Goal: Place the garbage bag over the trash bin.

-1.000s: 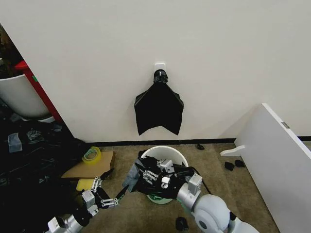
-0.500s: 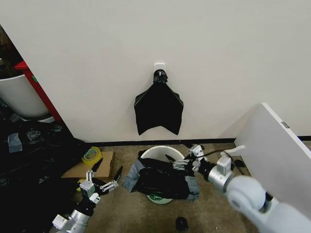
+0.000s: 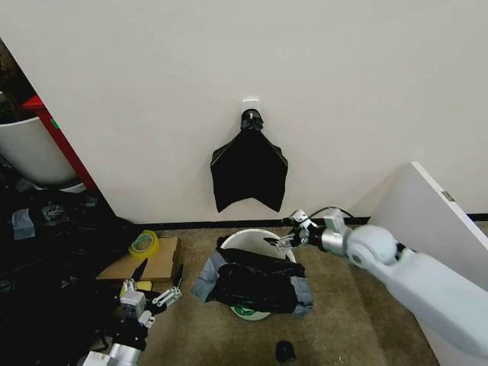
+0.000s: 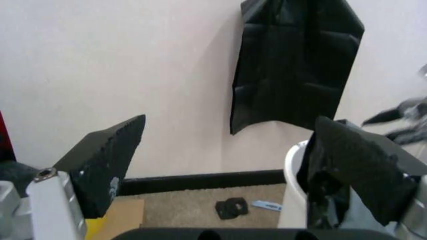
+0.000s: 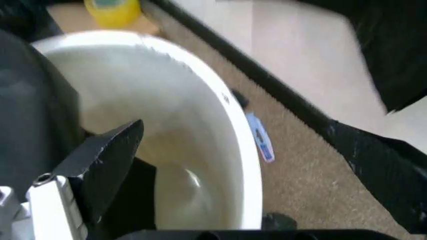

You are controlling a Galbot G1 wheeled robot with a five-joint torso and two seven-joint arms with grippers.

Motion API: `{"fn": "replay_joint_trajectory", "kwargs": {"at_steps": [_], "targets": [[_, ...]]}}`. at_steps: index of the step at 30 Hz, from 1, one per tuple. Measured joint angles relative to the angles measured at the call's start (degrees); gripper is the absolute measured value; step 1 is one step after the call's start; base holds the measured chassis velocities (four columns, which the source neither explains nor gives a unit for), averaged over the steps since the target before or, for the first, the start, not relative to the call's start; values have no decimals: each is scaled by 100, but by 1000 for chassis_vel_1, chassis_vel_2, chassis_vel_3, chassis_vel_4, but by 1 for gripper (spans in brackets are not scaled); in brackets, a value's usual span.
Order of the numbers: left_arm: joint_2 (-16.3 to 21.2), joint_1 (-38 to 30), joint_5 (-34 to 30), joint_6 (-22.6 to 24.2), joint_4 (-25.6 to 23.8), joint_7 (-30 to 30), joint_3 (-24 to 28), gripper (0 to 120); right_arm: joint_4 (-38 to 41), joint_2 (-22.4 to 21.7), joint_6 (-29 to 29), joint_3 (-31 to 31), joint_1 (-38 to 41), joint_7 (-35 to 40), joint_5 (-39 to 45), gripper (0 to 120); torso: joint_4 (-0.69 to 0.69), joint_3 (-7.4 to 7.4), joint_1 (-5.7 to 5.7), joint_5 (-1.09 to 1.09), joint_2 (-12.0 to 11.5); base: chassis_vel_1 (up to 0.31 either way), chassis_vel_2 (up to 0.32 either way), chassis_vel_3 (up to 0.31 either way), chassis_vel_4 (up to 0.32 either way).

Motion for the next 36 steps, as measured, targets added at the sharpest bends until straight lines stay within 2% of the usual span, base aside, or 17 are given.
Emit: {"fn": "replay_joint_trajectory", "kwargs": {"at_steps": [7,12,16,17,19,21,24,26,28,31,35,36], "targets": [[-162,130,-14,-144,87,97,120,100,-1094,494,170,-469,626,-499,-79,100,-1,0,0,-2,0,0,0,0,0],[-181,126,-57,-145,93,147,171,100,-1175,589,183,-646,870,-624,62,97,0,-1,0,-4,0,0,0,0,0],[-83,23,-62,-278,235,197,222,100,-1173,605,344,-1078,1024,-709,-72,77,-1,-1,0,-1,0,0,0,0,0],[-83,23,-62,-278,235,197,222,100,-1173,605,344,-1078,1024,-709,-72,77,-1,-1,0,-1,0,0,0,0,0],[-55,-13,-59,-305,256,219,236,100,-1175,584,393,-1235,1103,-808,-130,68,-1,-1,0,0,0,0,0,0,0],[-58,-33,-48,-320,263,231,245,100,-1188,578,412,-1279,1150,-844,-146,64,-1,-1,0,-1,0,0,0,0,0],[-86,-53,-22,-355,286,251,313,100,-1283,609,431,-1342,1296,-908,-152,49,-1,-1,0,-2,0,0,0,0,0],[-94,-53,-4,-369,297,259,343,100,-1308,626,433,-1353,1327,-933,-155,46,0,-1,0,-2,0,0,0,0,0],[-95,-48,22,-400,321,271,387,100,-1387,666,434,-1395,1383,-1034,-199,35,0,-1,0,-2,0,0,0,0,0],[-56,-48,24,-434,348,282,399,100,-1454,704,435,-1431,1415,-1099,-249,27,-1,-1,0,-1,0,0,0,0,0],[42,-42,31,-512,362,324,374,100,-1553,774,455,-1525,1476,-1192,-295,8,-1,-1,0,-1,0,0,0,0,0],[42,-42,31,-512,362,324,374,100,-1553,774,455,-1525,1476,-1192,-295,8,-1,-1,0,-1,0,0,0,0,0]]}}
